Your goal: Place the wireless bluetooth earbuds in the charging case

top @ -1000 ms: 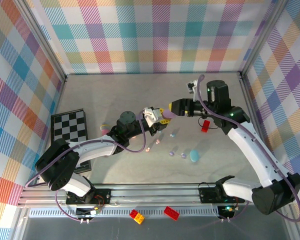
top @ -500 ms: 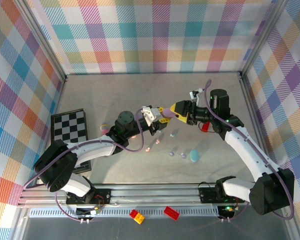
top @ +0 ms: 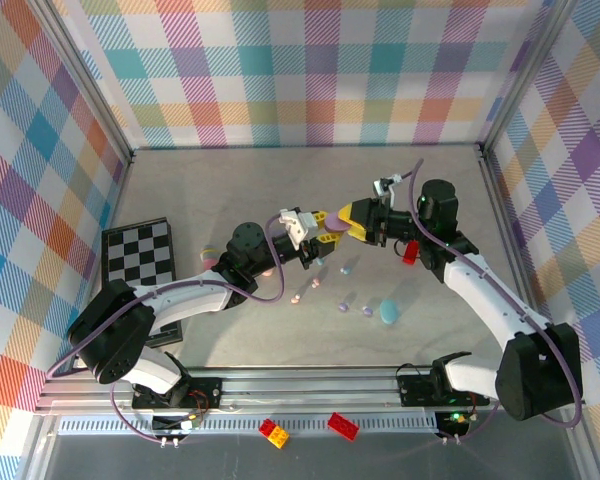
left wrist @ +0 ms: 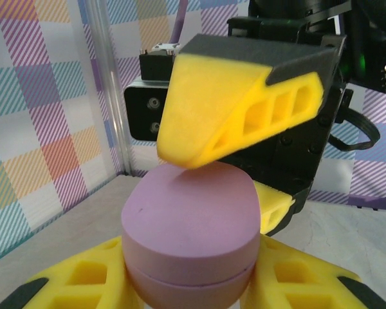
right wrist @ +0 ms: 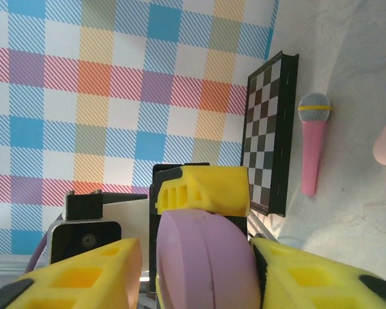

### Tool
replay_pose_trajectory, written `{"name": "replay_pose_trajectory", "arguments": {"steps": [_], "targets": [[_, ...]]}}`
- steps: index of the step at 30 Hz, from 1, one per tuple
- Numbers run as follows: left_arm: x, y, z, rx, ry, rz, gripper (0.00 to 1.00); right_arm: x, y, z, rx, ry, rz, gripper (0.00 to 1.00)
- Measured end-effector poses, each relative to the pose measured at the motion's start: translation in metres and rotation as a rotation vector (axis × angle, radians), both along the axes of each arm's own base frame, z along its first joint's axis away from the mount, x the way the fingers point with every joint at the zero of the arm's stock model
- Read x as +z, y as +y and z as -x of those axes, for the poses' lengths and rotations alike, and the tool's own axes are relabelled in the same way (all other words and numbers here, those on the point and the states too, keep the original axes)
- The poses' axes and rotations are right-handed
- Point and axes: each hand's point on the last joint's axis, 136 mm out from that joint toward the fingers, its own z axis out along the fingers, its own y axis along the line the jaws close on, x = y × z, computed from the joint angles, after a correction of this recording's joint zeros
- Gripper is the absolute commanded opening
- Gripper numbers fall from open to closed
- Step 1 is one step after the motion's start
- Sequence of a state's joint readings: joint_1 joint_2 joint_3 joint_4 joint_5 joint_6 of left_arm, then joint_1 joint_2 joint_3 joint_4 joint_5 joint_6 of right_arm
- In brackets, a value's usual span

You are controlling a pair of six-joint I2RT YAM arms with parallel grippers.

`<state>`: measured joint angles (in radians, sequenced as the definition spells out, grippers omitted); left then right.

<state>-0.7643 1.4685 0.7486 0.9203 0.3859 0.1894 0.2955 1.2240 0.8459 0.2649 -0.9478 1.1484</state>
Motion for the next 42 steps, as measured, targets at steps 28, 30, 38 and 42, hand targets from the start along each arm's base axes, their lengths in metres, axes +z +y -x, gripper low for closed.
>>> {"name": "replay_pose_trajectory", "arguments": {"steps": [28,30,38,42], "targets": [[-0.054,0.048,0.008,0.148,0.196,-0.146,1.0,-0.177,-0.062,-0.104,-0.352,0.156,0.373,0.22],[-0.065,0.053,0.008,0.171,0.233,-0.169,1.0,-0.197,-0.063,-0.116,-0.365,0.19,0.398,0.22],[-0.102,0.081,-0.008,0.322,0.399,-0.24,1.0,-0.243,-0.069,-0.147,-0.421,0.257,0.468,0.23],[-0.117,0.1,-0.019,0.42,0.504,-0.271,1.0,-0.255,-0.07,-0.155,-0.436,0.27,0.487,0.29]]}}
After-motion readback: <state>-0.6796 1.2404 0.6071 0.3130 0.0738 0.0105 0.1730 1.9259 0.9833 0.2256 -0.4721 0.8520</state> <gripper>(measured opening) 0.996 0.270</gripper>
